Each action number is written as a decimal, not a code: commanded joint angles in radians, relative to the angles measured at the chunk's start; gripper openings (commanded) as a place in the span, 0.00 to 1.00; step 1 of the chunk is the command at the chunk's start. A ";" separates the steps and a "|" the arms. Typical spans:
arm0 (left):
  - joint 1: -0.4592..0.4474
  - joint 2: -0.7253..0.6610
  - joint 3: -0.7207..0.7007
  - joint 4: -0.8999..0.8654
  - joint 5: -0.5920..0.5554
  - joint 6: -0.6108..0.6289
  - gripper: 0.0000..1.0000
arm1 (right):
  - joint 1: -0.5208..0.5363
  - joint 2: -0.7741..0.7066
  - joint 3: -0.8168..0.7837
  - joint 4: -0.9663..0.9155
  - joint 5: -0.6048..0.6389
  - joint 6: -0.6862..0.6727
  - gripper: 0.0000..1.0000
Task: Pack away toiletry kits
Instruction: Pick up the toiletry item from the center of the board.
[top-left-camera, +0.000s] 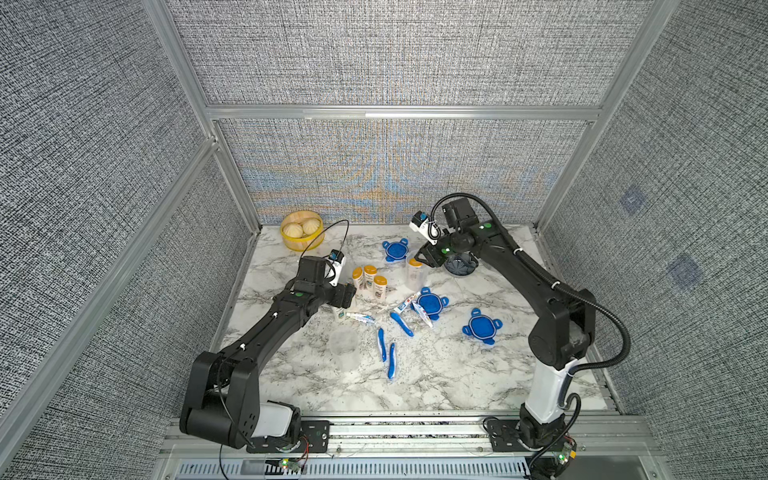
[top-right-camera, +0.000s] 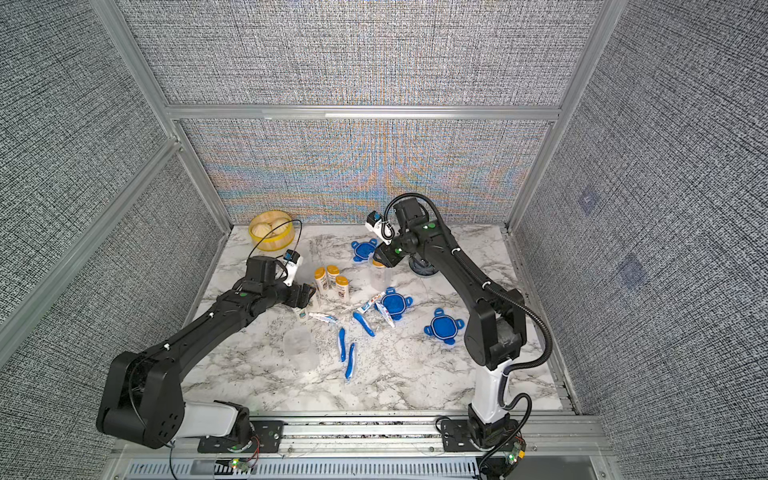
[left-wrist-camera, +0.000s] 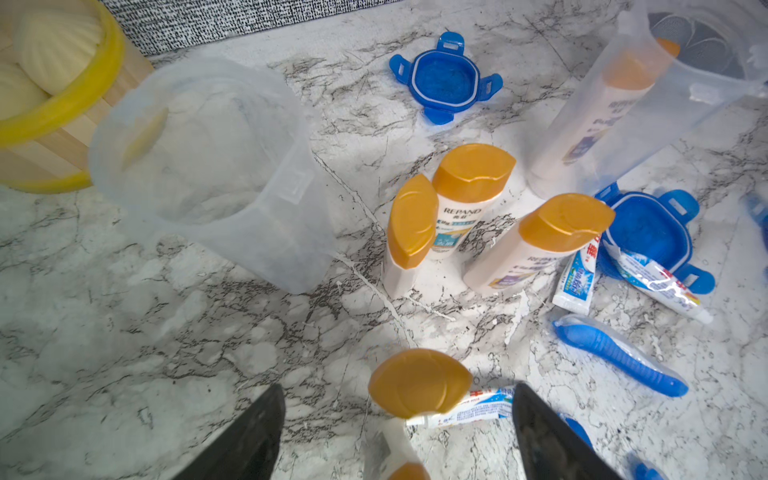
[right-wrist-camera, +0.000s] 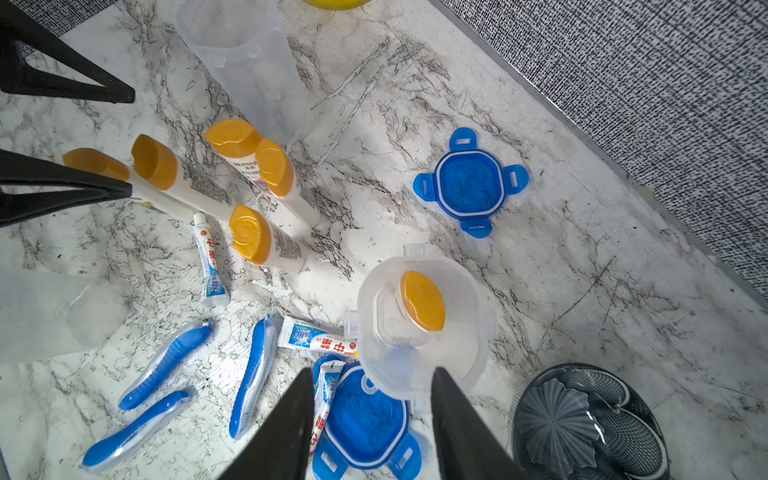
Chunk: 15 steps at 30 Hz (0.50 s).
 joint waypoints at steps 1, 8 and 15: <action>-0.011 0.025 0.012 0.035 -0.006 -0.027 0.80 | -0.002 -0.023 -0.031 0.035 0.011 0.033 0.49; -0.040 0.074 0.042 0.027 -0.069 -0.029 0.75 | -0.009 -0.046 -0.065 0.052 0.009 0.038 0.49; -0.048 0.087 0.051 0.026 -0.118 -0.039 0.64 | -0.014 -0.068 -0.087 0.066 0.008 0.041 0.49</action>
